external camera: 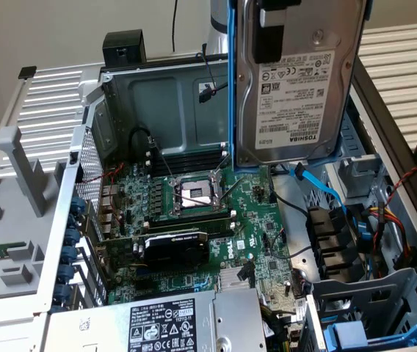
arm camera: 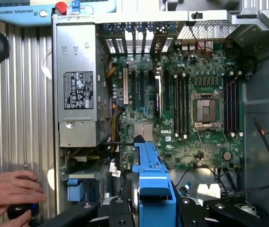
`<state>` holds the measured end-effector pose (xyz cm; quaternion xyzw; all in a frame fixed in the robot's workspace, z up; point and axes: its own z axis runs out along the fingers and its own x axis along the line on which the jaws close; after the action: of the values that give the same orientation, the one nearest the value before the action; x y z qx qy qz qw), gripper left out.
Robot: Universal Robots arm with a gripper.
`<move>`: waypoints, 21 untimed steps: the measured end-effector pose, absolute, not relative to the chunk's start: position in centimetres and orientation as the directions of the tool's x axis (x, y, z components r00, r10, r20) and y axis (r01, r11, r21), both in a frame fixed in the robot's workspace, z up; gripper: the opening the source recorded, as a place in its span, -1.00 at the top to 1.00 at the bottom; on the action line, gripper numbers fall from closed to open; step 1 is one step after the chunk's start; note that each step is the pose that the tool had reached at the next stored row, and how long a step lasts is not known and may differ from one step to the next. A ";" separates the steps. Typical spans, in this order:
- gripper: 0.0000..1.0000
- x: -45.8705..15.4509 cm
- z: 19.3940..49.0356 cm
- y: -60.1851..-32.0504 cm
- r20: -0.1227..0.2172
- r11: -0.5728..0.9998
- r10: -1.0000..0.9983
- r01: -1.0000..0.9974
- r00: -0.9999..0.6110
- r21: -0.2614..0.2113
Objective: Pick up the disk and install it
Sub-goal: 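Pick up the disk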
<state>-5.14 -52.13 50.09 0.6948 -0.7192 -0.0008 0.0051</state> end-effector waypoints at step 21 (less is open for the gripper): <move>0.26 -3.1 51.6 -55.1 0.006 0.034 -0.999 -0.999 -0.034 0.008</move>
<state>-3.12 -55.07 51.56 0.6948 -0.7192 -0.0009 0.0051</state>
